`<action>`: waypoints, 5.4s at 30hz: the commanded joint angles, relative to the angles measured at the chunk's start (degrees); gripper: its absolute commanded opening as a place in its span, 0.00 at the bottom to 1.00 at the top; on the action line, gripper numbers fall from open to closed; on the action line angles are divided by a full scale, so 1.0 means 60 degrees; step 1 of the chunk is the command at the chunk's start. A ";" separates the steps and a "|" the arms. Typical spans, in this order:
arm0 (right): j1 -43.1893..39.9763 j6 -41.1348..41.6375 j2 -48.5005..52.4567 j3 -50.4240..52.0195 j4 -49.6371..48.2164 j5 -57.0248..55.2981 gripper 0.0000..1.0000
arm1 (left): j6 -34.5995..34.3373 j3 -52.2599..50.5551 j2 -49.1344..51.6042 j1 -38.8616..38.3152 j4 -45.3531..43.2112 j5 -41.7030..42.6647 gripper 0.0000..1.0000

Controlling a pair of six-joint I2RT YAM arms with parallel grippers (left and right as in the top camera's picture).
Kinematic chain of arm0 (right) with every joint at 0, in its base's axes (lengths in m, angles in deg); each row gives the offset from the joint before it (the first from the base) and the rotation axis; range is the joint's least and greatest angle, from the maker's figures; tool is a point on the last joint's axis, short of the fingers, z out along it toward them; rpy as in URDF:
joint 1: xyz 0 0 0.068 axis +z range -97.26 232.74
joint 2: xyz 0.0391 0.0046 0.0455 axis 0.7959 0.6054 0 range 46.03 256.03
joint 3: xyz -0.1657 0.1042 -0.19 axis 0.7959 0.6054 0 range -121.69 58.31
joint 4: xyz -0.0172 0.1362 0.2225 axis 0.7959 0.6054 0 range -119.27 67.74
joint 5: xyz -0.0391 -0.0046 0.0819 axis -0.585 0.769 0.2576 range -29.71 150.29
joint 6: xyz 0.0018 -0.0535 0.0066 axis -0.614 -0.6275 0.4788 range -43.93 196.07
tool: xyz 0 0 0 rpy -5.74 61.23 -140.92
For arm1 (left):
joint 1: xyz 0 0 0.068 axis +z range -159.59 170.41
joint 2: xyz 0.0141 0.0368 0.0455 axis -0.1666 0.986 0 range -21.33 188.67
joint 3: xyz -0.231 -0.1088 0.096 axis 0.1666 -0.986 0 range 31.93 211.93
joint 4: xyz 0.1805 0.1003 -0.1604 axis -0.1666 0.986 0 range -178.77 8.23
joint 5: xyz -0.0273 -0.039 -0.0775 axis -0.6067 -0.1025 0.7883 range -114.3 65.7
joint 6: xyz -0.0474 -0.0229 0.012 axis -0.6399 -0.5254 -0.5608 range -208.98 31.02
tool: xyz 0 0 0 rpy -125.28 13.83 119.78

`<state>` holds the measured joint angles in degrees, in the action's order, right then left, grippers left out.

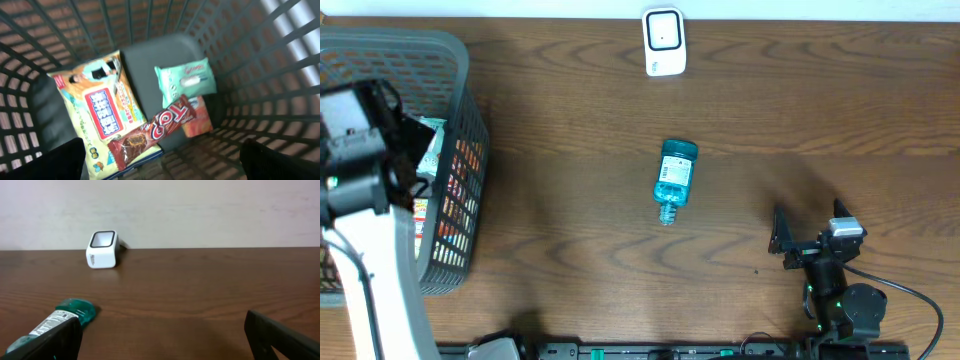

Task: Scan the item barcode
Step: 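Reach the left gripper into the basket toward the snack bag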

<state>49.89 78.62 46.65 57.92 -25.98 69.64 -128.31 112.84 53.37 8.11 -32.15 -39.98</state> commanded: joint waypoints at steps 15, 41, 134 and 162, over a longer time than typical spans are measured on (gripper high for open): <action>0.0055 -0.0076 -0.0040 0.0011 0.0040 -0.0033 0.99 | -0.0171 -0.0178 0.2011 0.0051 0.0412 0.0106 0.98; 0.0055 -0.0076 -0.0040 0.0011 0.0044 -0.0036 0.99 | -0.0168 -0.2521 0.2127 0.0222 -0.1504 0.0106 0.98; 0.0055 -0.0076 -0.0040 0.0011 0.0040 -0.0036 0.99 | 0.0863 -0.4382 -0.0962 0.2495 -0.4011 0.1479 0.08; 0.0055 -0.0076 -0.0040 0.0011 0.0040 -0.0036 0.99 | 0.0761 -0.4382 0.3665 0.2524 -0.4036 0.0929 0.99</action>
<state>49.89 78.62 46.65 57.92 -25.98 69.64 -123.68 85.89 71.45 22.99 -56.47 -33.40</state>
